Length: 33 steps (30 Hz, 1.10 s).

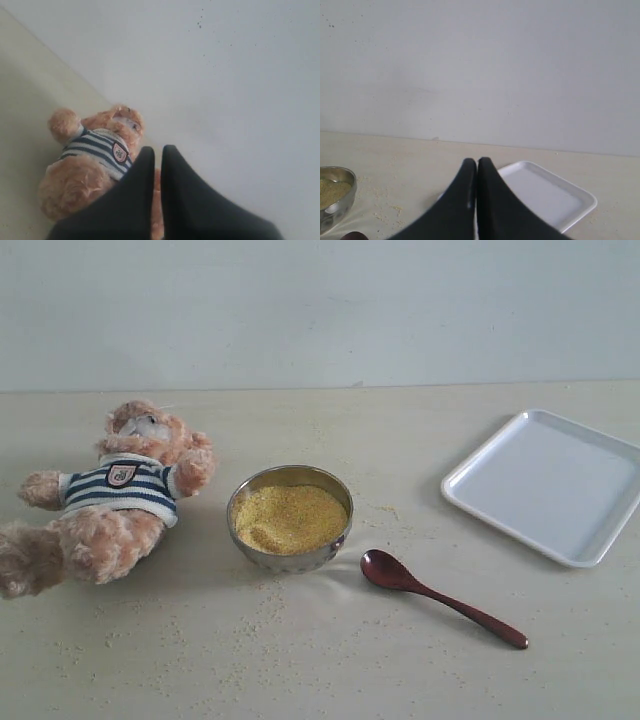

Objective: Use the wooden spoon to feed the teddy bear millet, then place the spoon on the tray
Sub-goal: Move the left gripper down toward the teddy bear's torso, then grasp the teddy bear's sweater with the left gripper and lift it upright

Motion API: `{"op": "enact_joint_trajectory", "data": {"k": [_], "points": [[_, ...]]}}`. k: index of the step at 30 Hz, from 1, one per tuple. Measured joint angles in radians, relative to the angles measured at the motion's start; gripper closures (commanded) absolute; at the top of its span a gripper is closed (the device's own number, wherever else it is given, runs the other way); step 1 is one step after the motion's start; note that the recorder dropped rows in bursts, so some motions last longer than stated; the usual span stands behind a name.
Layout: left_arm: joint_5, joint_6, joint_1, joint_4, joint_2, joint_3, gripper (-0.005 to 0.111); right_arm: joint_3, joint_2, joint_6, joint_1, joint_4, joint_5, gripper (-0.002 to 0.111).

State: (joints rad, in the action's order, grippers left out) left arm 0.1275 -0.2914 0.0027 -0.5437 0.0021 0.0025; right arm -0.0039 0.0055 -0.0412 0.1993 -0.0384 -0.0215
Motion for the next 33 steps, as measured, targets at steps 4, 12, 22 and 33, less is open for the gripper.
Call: {"op": "enact_joint_trajectory", "data": {"k": [4, 12, 22, 33], "points": [[0.012, -0.033, 0.000, -0.016, 0.000, -0.002, 0.102, 0.000, 0.000, 0.000, 0.000, 0.000, 0.000, 0.108], [0.269, 0.185, 0.000, -0.023, 0.066, -0.227, 0.101, 0.000, 0.000, 0.000, 0.000, 0.000, 0.000, 0.108], [0.447, 0.507, 0.000, -0.005, 0.761, -0.631, 0.037, 0.000, 0.000, 0.000, 0.000, 0.000, -0.002, 0.108], [0.695, 0.992, 0.244, -0.307, 1.327, -0.888, 0.042, 0.000, 0.000, 0.000, 0.000, 0.000, -0.002, 0.108]]}}
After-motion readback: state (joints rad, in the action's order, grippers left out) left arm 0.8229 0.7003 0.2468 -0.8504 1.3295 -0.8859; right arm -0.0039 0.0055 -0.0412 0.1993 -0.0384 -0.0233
